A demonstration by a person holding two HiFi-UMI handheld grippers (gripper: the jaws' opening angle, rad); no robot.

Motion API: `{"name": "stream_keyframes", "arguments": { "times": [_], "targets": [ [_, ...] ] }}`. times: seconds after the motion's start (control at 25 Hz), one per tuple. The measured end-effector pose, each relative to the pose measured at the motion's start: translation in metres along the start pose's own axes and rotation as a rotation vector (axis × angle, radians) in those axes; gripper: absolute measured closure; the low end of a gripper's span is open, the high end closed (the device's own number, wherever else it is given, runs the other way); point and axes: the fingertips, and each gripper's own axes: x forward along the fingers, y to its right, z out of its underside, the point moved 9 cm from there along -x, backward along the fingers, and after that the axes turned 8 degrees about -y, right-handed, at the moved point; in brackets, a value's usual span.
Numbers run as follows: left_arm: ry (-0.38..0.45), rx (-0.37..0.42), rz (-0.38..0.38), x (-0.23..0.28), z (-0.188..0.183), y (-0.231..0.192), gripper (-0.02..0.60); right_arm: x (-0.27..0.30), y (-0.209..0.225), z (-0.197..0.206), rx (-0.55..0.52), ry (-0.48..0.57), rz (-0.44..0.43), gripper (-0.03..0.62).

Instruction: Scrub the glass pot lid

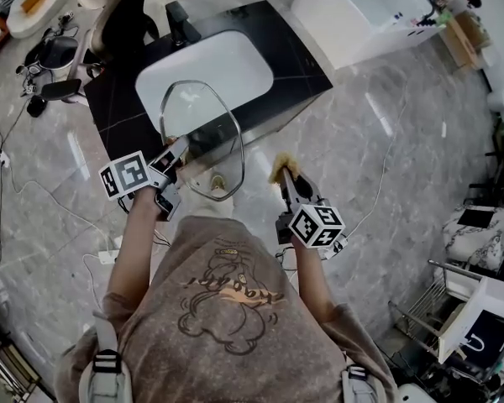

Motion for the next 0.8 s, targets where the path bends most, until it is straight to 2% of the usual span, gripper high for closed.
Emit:
{"name": "stream_keyframes", "arguments": {
  "times": [0.2, 0.4, 0.8],
  "targets": [
    [-0.038, 0.027, -0.058, 0.026, -0.032, -0.005, 0.403, 0.044, 0.012, -0.042, -0.014, -0.006, -0.024, 0.546],
    [-0.071, 0.019, -0.073, 0.046, -0.058, -0.008, 0.403, 0.082, 0.019, -0.078, -0.032, -0.009, -0.04, 0.546],
    [-0.148, 0.097, -0.201, 0.094, -0.08, -0.016, 0.403, 0.114, 0.055, -0.112, -0.045, -0.023, -0.025, 0.545]
  ]
}}
